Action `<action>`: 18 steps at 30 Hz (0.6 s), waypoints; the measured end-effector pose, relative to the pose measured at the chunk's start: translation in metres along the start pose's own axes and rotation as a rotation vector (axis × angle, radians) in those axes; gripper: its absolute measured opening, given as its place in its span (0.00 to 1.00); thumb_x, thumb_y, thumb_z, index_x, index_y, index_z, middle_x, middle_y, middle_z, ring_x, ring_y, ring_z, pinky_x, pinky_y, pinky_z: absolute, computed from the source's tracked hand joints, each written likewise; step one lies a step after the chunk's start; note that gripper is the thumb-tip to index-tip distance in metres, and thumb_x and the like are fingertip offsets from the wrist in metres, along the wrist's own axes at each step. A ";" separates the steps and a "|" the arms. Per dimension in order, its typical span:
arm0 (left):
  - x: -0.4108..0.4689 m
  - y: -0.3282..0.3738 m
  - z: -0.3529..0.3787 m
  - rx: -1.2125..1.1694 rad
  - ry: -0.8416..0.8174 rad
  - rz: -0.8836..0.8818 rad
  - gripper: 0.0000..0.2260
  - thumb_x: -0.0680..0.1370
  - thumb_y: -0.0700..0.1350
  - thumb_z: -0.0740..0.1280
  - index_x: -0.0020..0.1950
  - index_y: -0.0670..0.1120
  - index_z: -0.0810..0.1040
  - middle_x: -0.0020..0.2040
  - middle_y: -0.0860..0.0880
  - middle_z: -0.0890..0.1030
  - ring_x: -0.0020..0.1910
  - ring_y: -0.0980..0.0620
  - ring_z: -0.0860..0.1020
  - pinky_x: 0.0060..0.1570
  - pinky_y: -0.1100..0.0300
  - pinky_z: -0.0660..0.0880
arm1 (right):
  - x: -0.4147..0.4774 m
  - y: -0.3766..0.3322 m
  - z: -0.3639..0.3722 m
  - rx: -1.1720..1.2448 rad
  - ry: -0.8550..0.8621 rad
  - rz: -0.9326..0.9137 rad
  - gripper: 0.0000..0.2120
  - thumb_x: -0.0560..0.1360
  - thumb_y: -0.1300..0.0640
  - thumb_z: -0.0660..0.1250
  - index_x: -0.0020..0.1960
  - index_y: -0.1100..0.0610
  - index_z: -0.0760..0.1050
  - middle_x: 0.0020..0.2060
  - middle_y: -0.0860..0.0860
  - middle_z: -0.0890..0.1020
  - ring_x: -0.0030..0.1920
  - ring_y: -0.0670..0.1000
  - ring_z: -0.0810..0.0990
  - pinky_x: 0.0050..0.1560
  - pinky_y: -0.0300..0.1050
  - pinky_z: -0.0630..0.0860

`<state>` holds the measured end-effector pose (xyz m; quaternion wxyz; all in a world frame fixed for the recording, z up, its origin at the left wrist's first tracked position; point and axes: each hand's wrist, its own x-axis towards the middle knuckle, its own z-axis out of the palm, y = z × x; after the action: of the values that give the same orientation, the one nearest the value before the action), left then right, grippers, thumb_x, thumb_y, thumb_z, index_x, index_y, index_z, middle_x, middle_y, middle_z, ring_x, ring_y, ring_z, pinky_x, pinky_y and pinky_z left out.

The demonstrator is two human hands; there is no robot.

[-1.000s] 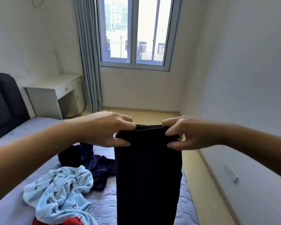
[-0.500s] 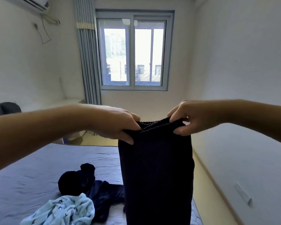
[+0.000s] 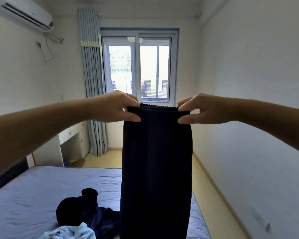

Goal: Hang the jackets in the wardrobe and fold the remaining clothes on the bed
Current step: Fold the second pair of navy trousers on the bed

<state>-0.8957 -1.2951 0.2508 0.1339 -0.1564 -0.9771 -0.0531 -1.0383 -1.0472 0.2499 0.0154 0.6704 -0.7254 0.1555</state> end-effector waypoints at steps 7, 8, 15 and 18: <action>0.016 0.007 -0.038 -0.307 0.398 -0.062 0.08 0.75 0.39 0.70 0.46 0.49 0.73 0.44 0.52 0.78 0.39 0.61 0.81 0.37 0.71 0.75 | 0.020 0.007 -0.023 0.327 0.548 0.001 0.11 0.73 0.64 0.71 0.51 0.55 0.73 0.50 0.52 0.77 0.46 0.49 0.81 0.45 0.38 0.79; 0.019 0.005 -0.042 -0.351 0.414 -0.099 0.09 0.75 0.39 0.70 0.48 0.48 0.72 0.46 0.50 0.78 0.40 0.59 0.81 0.37 0.70 0.76 | 0.024 0.009 -0.027 0.422 0.523 0.054 0.15 0.73 0.63 0.71 0.55 0.52 0.72 0.53 0.52 0.78 0.49 0.51 0.82 0.47 0.41 0.80; 0.040 -0.015 -0.036 -0.171 0.220 -0.344 0.09 0.77 0.45 0.69 0.56 0.45 0.77 0.47 0.49 0.79 0.49 0.50 0.78 0.48 0.58 0.76 | 0.046 0.021 -0.021 0.414 0.371 0.226 0.12 0.73 0.59 0.72 0.54 0.49 0.78 0.49 0.52 0.83 0.52 0.54 0.82 0.55 0.49 0.80; 0.045 -0.022 -0.030 -0.238 0.250 -0.390 0.04 0.77 0.46 0.68 0.50 0.47 0.76 0.43 0.50 0.77 0.43 0.52 0.76 0.40 0.62 0.71 | 0.053 0.026 0.001 0.521 0.250 0.306 0.18 0.69 0.55 0.76 0.57 0.51 0.75 0.49 0.49 0.83 0.50 0.50 0.83 0.48 0.44 0.81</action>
<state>-0.9364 -1.3070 0.2905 0.2213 0.0281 -0.9516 -0.2112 -1.0691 -1.0978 0.2559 -0.0914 0.5108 -0.7459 0.4175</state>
